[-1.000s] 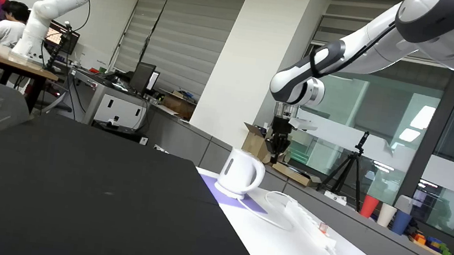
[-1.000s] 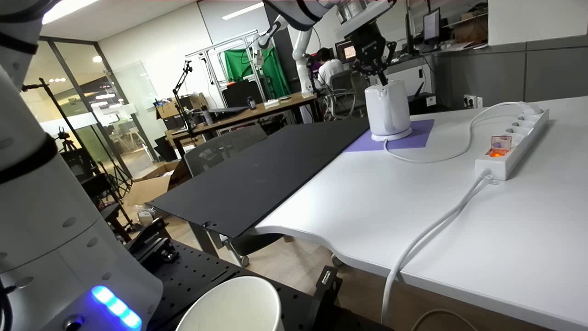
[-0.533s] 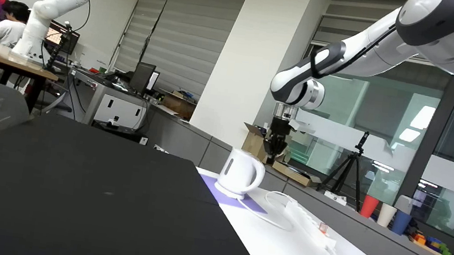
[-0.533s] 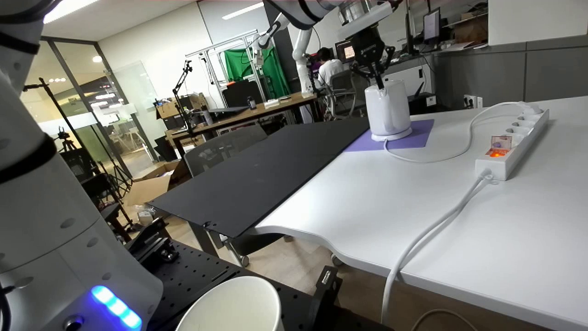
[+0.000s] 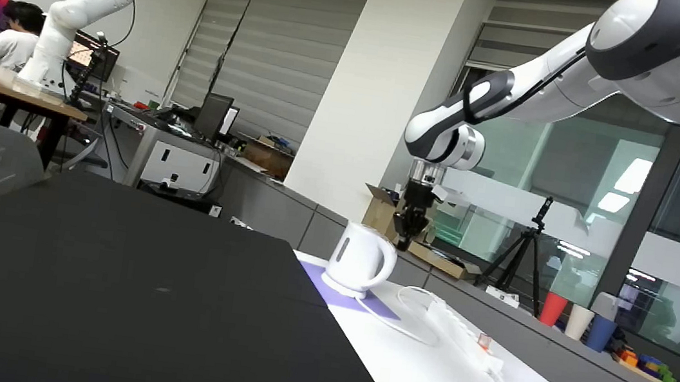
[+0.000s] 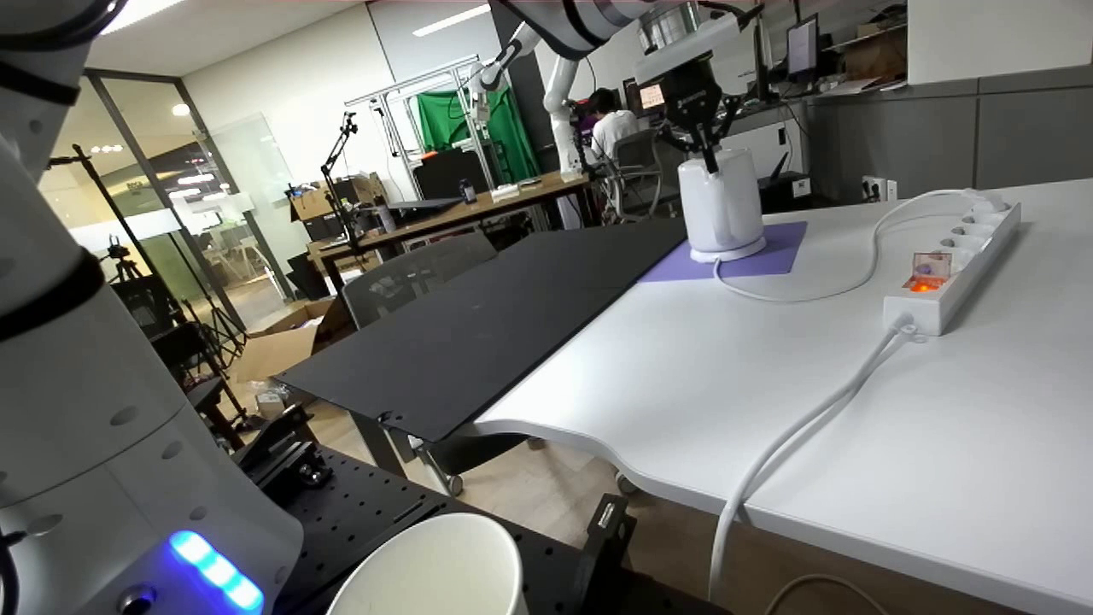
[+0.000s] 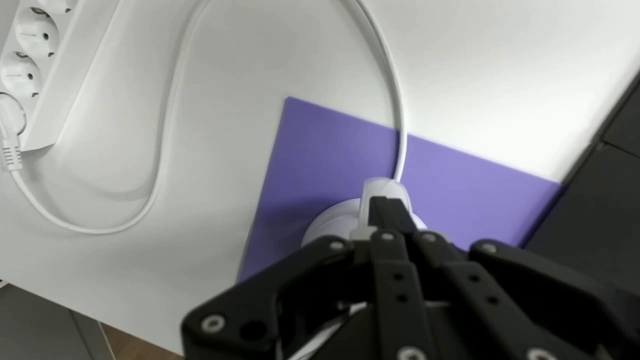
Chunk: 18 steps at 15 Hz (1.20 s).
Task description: Press the button on the kettle handle
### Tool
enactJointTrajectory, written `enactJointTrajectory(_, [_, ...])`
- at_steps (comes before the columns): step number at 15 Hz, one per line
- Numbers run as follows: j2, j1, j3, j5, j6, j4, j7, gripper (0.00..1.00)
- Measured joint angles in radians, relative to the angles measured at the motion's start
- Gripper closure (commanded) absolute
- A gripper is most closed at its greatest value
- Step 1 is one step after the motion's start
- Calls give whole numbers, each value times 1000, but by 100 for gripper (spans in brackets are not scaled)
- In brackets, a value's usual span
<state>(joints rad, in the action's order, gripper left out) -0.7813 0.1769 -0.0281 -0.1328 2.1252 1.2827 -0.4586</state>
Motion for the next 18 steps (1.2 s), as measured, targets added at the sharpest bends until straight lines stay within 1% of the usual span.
enactJointTrajectory(6, [-38,14,12,16,-1,-37,-29,100])
enactJointTrajectory(14, [-51,35,21,35,-12,-59,-53,100])
enactJointTrajectory(18, [-51,31,20,33,-48,-80,-53,100])
